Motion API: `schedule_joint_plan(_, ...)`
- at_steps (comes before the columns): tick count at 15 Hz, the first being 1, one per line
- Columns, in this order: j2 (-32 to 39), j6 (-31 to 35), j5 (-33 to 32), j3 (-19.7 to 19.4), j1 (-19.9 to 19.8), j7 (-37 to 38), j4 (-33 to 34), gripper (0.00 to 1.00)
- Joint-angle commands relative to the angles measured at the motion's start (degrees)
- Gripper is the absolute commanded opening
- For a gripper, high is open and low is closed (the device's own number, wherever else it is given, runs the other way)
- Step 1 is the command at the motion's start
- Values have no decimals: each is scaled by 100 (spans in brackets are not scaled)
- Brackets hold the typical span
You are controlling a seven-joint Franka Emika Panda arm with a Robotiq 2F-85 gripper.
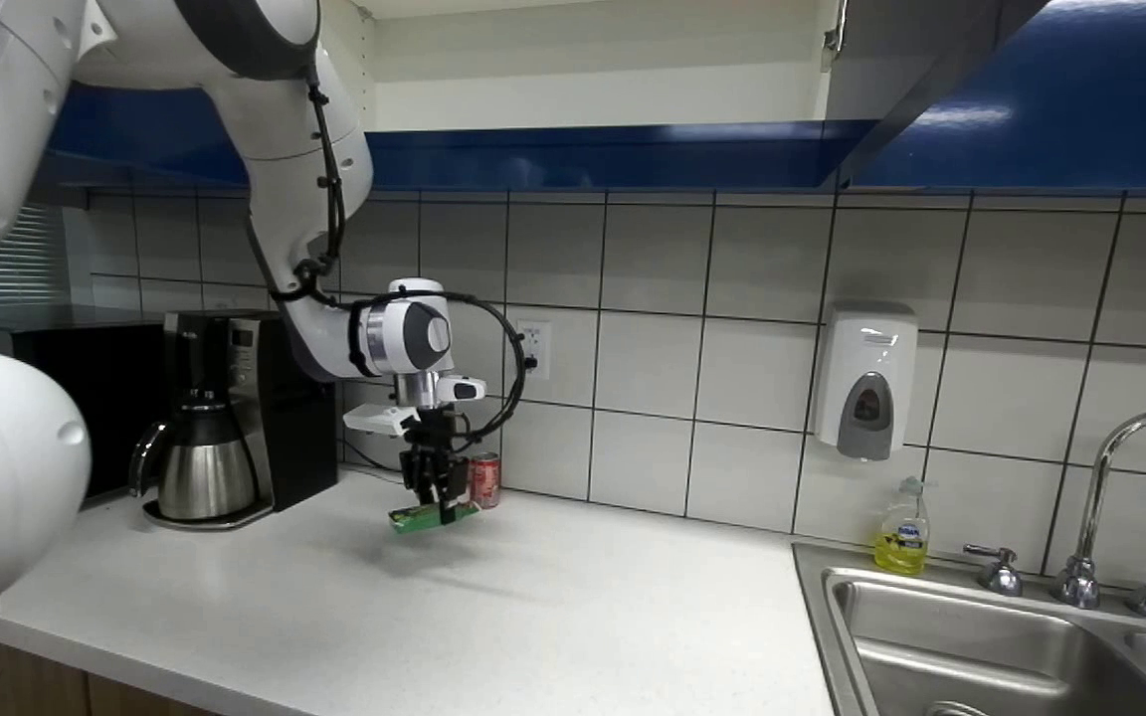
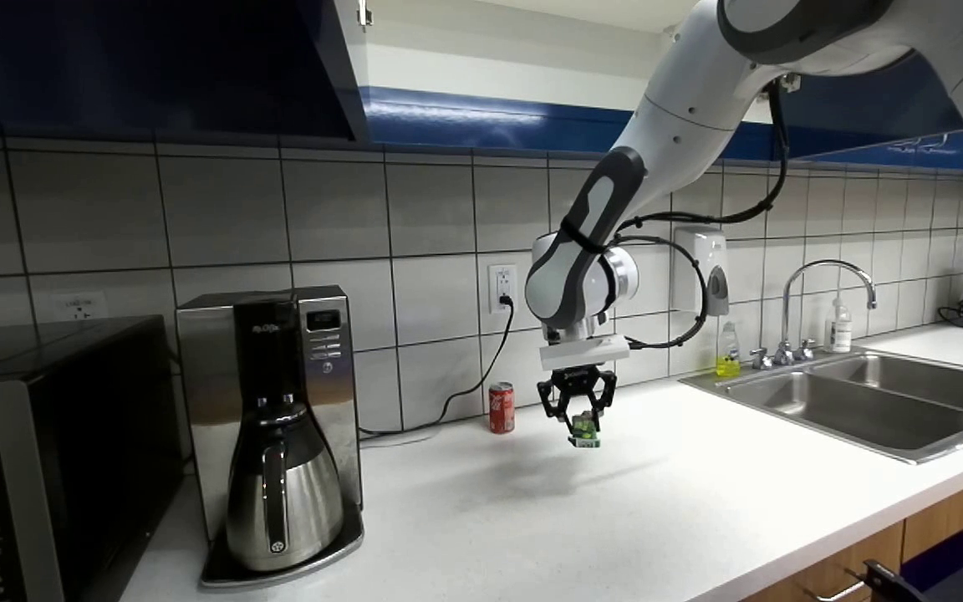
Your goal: Put the green snack bar in the top cabinet
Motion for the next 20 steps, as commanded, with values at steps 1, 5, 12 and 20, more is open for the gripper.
schedule_joint_plan(1, -552, -251, -315, 149, -108, -778, -460, 21)
schedule_joint_plan(5, -928, -294, -605, 200, -128, -1175, -832, 21)
schedule_joint_plan(12, -1729, -141, -828, 350, -165, -1217, -1613, 21)
schedule_joint_plan(20, -3000, -205, -694, 727, -295, -1147, -2666, 21)
